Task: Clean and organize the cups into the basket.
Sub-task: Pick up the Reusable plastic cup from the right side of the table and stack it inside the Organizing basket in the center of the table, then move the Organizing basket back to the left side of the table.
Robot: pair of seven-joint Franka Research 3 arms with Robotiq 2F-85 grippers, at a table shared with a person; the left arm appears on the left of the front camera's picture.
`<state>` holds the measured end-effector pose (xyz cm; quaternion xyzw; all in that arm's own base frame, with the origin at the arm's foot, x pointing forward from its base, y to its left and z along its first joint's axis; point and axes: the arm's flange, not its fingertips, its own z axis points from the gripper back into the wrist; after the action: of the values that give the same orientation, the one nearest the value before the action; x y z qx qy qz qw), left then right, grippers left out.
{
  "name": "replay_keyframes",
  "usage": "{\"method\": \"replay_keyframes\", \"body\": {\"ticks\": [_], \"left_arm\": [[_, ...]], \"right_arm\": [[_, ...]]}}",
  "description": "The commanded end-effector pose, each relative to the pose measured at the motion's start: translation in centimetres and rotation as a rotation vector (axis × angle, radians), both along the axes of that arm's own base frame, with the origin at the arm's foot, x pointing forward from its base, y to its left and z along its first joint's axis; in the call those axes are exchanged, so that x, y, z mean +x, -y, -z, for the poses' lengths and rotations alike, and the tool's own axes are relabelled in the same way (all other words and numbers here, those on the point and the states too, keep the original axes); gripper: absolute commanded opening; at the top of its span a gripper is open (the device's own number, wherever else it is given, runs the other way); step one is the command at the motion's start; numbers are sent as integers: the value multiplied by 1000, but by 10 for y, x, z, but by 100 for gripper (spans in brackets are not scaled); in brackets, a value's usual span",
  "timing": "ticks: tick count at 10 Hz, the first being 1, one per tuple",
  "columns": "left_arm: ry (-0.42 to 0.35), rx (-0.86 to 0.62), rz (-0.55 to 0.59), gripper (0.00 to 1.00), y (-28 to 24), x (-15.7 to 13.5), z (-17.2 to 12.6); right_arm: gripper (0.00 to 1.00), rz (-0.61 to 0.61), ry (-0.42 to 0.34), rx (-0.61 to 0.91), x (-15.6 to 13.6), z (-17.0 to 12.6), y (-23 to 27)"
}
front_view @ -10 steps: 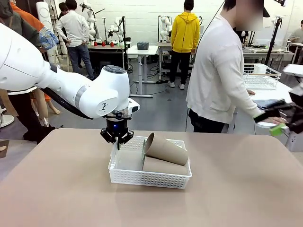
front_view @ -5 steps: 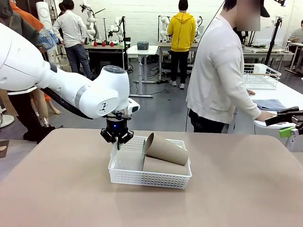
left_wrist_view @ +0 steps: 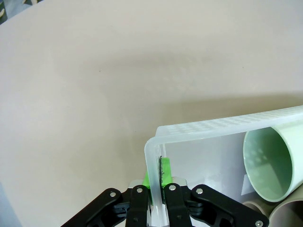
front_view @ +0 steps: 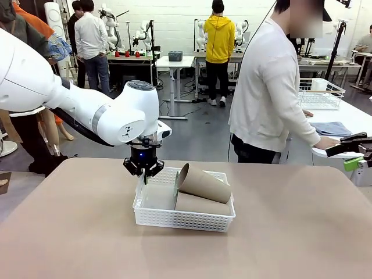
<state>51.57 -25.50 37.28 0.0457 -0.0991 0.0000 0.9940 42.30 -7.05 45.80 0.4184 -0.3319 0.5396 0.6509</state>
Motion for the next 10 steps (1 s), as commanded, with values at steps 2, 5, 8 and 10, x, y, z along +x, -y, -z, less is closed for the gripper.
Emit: {"method": "replay_keyframes", "body": {"ticks": [2,5,8,10], "left_arm": [[2,-2,1,0,1,0,-2],[2,-2,1,0,1,0,-2],[2,-2,1,0,1,0,-2],[2,-2,1,0,1,0,-2]], "right_arm": [[100,-12,-4,-4,-3,1,0],[100,-12,-4,-4,-3,1,0],[100,-12,-4,-4,-3,1,0],[100,-12,-4,-4,-3,1,0]]}}
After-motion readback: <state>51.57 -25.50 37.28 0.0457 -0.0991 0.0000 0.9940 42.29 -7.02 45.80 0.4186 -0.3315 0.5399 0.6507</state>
